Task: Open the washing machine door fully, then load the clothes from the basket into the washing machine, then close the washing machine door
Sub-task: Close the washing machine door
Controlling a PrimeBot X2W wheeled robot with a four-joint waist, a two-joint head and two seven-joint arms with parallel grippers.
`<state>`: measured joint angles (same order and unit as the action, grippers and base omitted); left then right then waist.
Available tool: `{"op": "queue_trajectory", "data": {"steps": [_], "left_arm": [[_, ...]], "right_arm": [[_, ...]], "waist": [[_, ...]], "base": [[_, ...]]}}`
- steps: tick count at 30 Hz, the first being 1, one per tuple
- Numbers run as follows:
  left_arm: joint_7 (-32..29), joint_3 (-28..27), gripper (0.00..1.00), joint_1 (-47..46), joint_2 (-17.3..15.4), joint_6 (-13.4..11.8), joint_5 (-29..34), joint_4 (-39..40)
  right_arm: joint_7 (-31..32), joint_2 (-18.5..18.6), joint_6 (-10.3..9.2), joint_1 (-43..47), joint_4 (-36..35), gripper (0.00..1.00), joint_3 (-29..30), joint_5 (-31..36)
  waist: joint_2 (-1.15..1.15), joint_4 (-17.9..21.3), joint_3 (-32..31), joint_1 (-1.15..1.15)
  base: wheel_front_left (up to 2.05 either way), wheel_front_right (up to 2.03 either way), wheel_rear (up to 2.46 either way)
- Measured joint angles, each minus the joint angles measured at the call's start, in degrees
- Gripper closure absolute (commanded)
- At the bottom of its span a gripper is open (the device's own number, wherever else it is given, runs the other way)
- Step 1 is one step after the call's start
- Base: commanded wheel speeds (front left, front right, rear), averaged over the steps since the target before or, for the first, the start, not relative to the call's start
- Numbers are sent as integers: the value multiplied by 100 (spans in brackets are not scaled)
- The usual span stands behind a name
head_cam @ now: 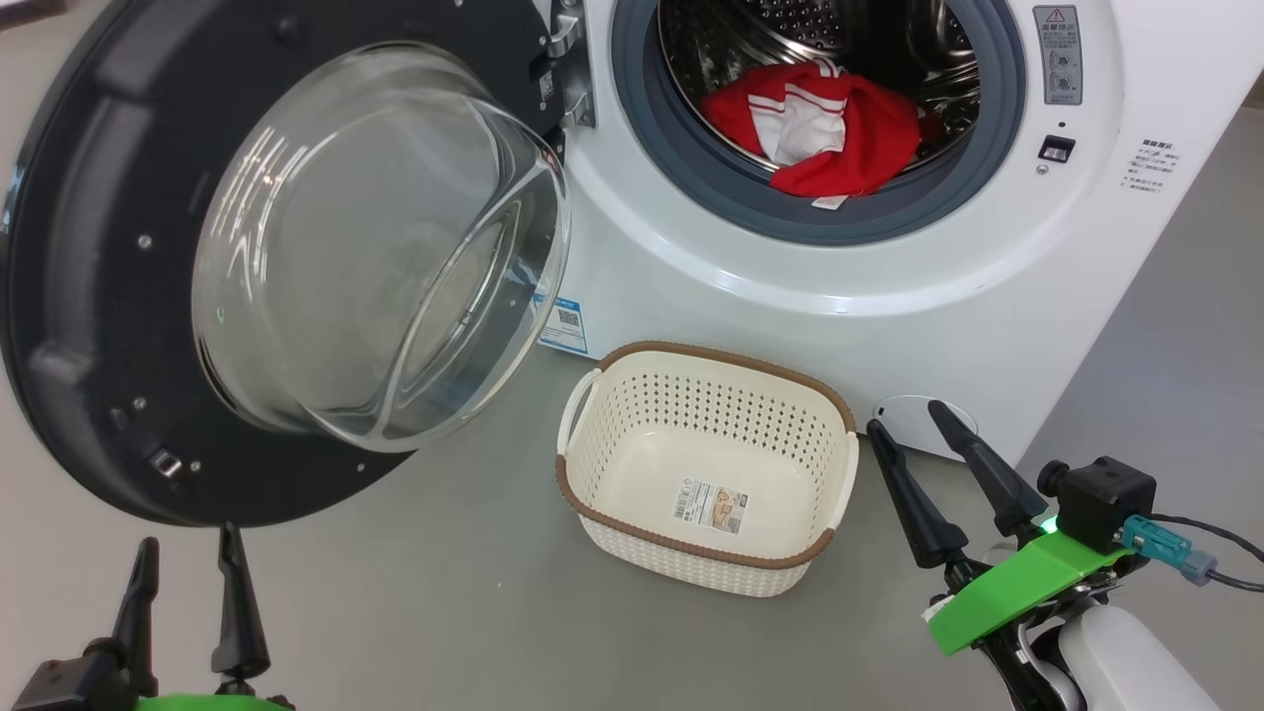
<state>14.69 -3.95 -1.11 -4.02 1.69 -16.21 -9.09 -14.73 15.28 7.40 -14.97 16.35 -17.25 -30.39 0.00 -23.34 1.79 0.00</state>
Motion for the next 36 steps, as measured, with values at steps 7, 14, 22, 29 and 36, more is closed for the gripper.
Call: {"op": "queue_trajectory", "data": {"steps": [7, 14, 22, 29, 36], "left_arm": [[-7, 4, 0, 22, -59, -23, -1, 5], [-32, 4, 60, 94, -104, -49, -10, 29], [-110, -45, 100, 75, -299, -31, -136, 357], [-464, -293, 100, -236, -606, 165, -545, 957], [-1023, -665, 100, -908, -1067, 266, -1206, 1393]], "right_arm": [[0, 0, 0, 1, 0, 0, -18, -7], [0, -1, 0, 12, 2, 0, -27, -22], [0, -7, 0, 118, 1, 0, 15, -22], [0, -10, 0, 118, -7, 0, 59, -21], [0, -8, 0, 118, -5, 0, 96, -21]], "waist": [[0, -12, -31, 0], [0, -5, -63, 0], [0, -52, -66, 0], [0, -96, -31, 0], [0, -123, -22, 0]], "base": [[0, 0, 0], [0, 0, 0], [0, 0, 0], [0, 0, 0], [0, 0, 0]]}}
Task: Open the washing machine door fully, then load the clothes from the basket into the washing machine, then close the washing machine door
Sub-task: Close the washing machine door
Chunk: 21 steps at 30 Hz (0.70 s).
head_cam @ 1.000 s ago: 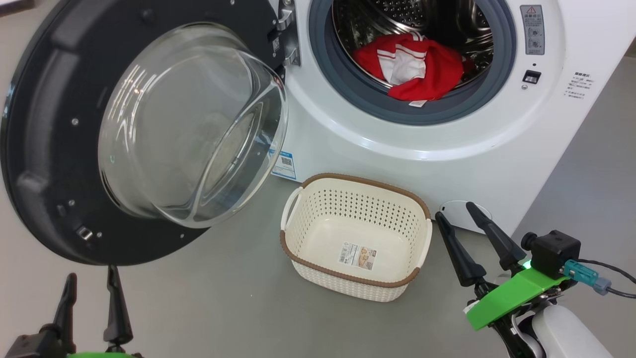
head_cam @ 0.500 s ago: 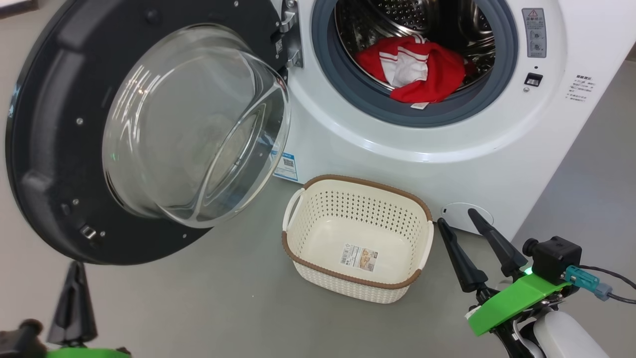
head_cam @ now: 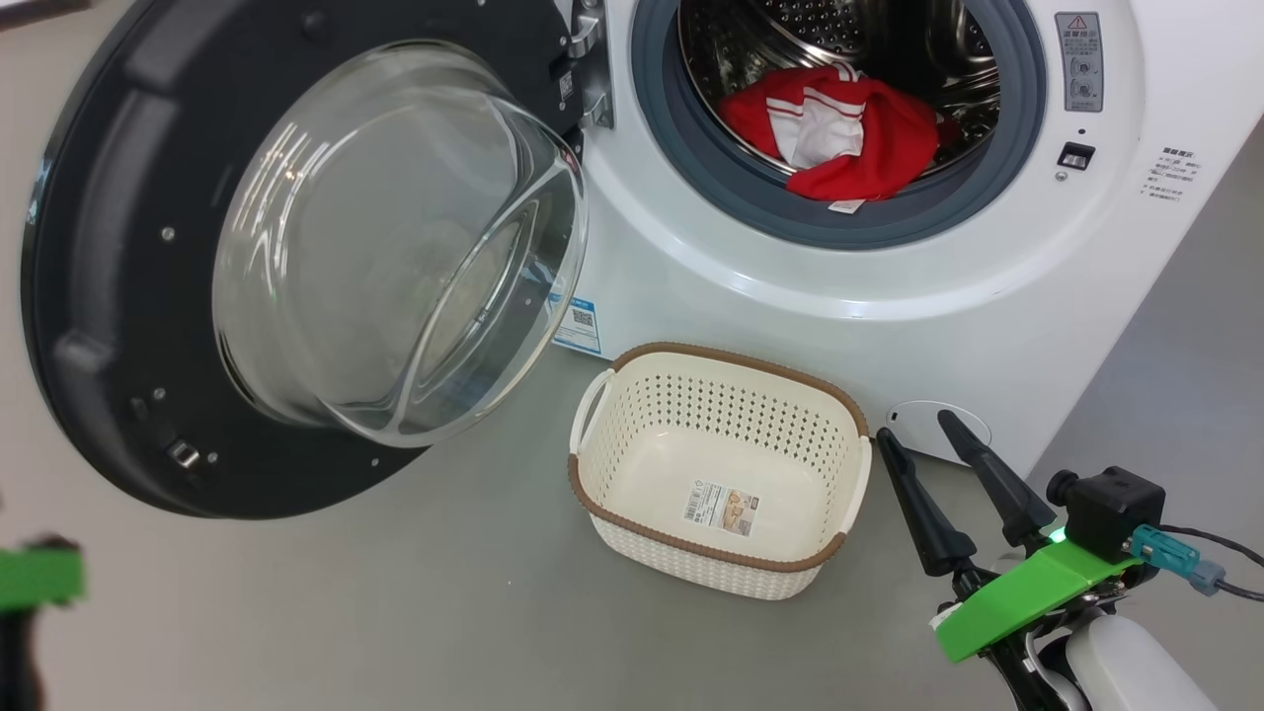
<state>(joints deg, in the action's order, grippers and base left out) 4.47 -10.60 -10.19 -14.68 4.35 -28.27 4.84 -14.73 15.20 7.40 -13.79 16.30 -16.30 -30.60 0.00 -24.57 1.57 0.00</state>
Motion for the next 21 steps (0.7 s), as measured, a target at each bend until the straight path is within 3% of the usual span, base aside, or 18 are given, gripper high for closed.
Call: {"op": "queue_trajectory", "data": {"steps": [6, 12, 21], "left_arm": [[-669, -322, 100, -820, -375, 85, -850, -176], [-1380, -800, 100, -1737, -516, 86, -2003, -1168], [-2493, -1233, 100, -2895, -738, -391, -3128, -3003]], "right_arm": [[0, 2, 0, 0, -3, 0, -1, 0], [0, 13, 0, 0, -4, 0, -12, 0], [0, 25, 0, -1, 0, 0, -58, 0]], "waist": [[0, 16, 33, 0], [0, 86, 87, 0], [0, 270, 141, 0]], "base": [[0, 0, 0], [0, 0, 0], [0, 0, 0]]}}
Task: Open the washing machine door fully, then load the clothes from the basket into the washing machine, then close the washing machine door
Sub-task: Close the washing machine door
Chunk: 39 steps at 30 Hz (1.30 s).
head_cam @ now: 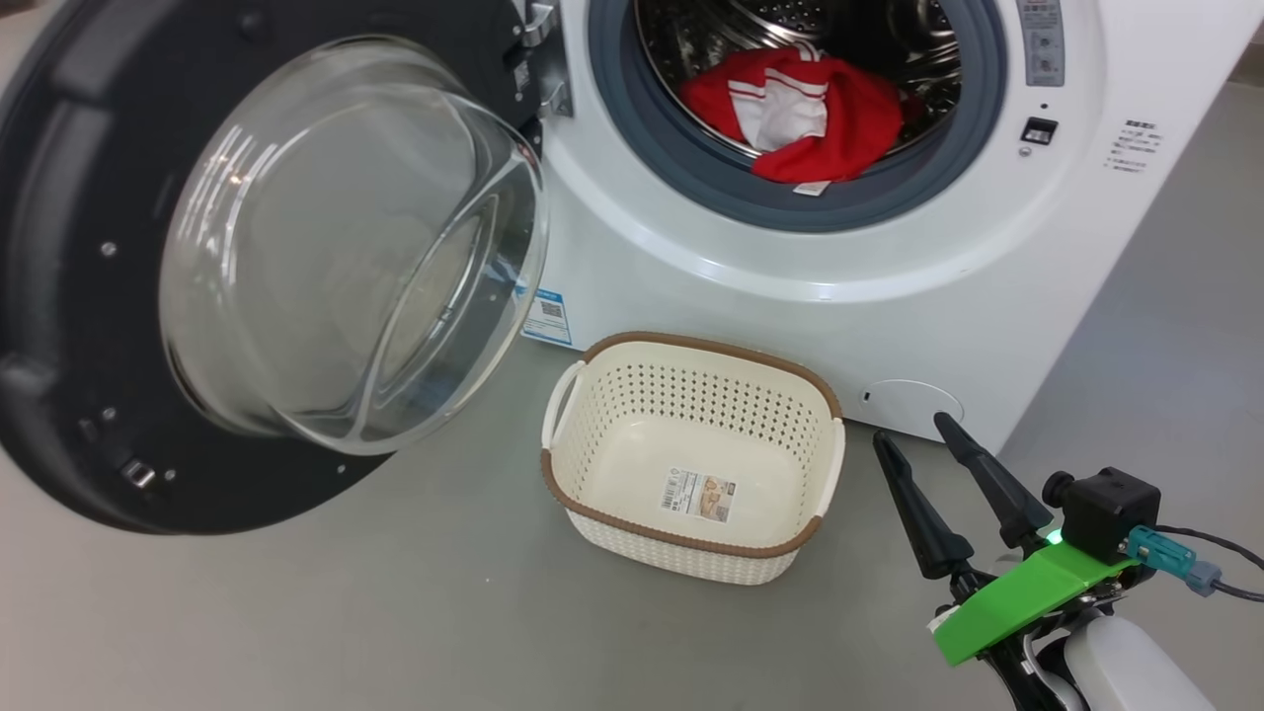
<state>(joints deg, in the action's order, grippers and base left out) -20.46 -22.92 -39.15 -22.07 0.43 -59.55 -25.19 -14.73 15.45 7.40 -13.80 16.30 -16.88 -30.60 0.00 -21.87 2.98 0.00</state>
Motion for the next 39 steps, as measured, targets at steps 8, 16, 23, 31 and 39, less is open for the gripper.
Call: {"op": "queue_trajectory", "data": {"steps": [8, 16, 23, 31, 39], "left_arm": [[-555, -121, 100, -538, -166, -383, -333, -1228], [-734, -118, 100, -894, -244, -439, -420, -2015], [-1017, 8, 100, -994, -350, -422, -416, -2421], [-1589, 224, 100, -1024, -357, -356, -420, -2499], [-2502, 432, 100, -894, -382, -210, -543, -2201]], "right_arm": [[0, -1, 0, -3, 0, 0, -1, 0], [0, -1, 0, -34, -3, 0, 10, 0], [0, -5, 0, -36, -2, 0, 35, 0], [0, -13, 0, -35, -2, 0, 68, 0], [0, -56, 0, -31, 1, 0, 67, 0]], "waist": [[0, 194, 70, 0], [0, 349, 175, 0], [0, 450, 202, 0], [0, 446, 137, 0], [0, 411, 29, 0]], "base": [[0, 0, 0], [0, 0, 0], [0, 0, 0], [0, 0, 0], [0, 0, 0]]}}
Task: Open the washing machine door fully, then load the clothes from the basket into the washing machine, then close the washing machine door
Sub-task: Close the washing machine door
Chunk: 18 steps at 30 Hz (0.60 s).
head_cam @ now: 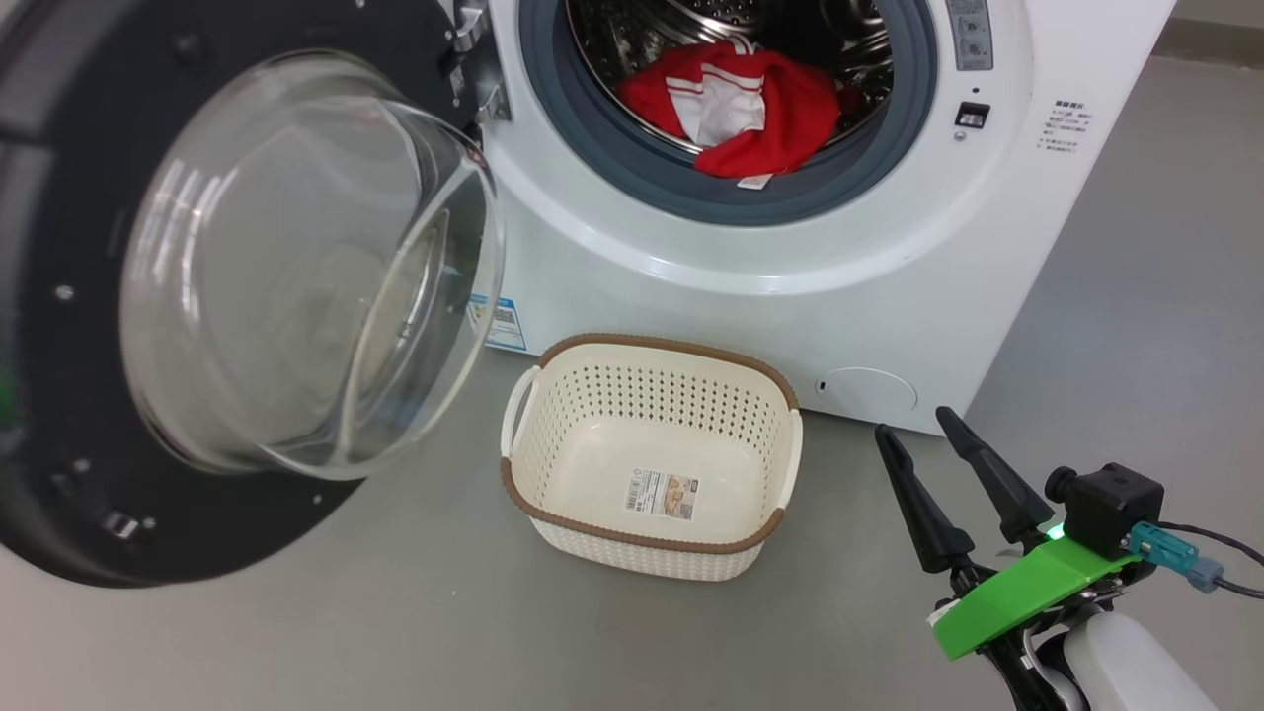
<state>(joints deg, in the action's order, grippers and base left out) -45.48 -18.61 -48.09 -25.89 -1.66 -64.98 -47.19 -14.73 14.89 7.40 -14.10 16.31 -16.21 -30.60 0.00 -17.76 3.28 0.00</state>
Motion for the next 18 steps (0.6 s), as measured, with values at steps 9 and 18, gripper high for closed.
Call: {"op": "queue_trajectory", "data": {"steps": [9, 18], "left_arm": [[-1205, 242, 100, 625, 261, 64, -352, 1057], [-1761, 434, 100, 1346, 749, -380, -625, 2536]], "right_arm": [[0, -27, 0, 21, 9, 0, -9, 0], [0, -45, 0, 55, 18, 0, -47, -1]], "waist": [[0, -38, -147, 0], [0, 13, -224, 0]], "base": [[0, 0, 0], [0, 0, 0]]}}
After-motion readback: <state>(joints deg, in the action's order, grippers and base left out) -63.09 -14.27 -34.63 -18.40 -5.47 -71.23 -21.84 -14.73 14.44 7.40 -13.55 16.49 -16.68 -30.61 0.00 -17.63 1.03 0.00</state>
